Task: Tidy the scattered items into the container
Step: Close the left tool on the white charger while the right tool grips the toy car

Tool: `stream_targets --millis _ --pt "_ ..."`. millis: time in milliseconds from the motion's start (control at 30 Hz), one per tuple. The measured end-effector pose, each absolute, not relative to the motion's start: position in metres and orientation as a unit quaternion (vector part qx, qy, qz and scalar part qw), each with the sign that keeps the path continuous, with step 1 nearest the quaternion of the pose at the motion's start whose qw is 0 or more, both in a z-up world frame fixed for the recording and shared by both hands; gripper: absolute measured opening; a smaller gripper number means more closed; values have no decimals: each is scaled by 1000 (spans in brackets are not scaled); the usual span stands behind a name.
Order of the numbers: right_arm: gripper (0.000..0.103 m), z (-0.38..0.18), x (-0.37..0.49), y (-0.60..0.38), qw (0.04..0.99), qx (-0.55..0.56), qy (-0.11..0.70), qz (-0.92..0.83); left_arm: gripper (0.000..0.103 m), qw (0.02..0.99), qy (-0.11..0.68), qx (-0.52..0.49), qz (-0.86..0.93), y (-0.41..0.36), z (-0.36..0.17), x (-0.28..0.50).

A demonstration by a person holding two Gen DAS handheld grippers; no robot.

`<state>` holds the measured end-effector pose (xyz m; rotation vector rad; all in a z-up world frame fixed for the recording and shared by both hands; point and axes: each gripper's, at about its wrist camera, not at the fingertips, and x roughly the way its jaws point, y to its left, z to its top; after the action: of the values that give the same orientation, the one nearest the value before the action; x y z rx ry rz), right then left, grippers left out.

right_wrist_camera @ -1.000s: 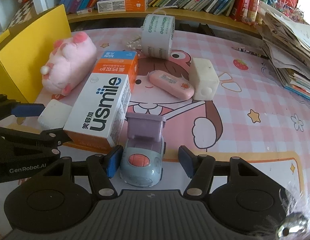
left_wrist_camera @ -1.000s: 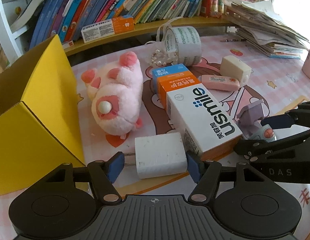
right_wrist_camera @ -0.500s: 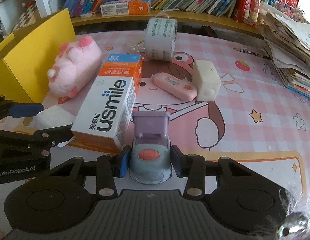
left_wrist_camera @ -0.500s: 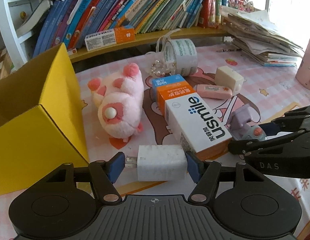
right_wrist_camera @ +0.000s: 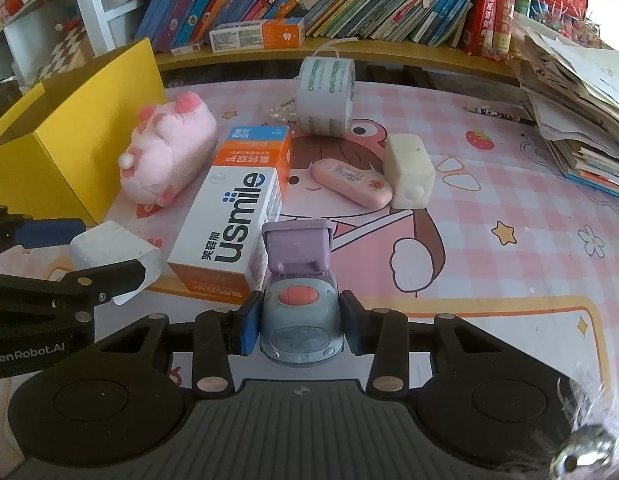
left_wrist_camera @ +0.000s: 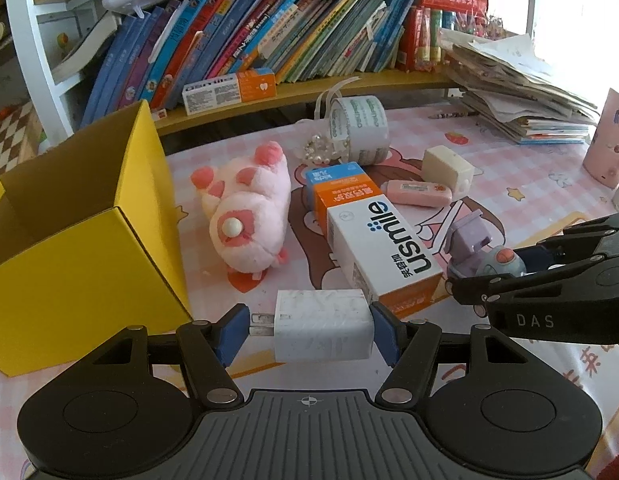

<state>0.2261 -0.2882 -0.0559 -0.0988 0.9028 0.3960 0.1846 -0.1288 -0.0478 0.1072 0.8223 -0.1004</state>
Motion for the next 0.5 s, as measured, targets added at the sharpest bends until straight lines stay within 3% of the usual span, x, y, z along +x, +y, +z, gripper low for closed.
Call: stream_targets --millis 500 --pt "39 -48 209 -306 884 -41 424 192 65 915 397 42 -49 -141 -42 164"
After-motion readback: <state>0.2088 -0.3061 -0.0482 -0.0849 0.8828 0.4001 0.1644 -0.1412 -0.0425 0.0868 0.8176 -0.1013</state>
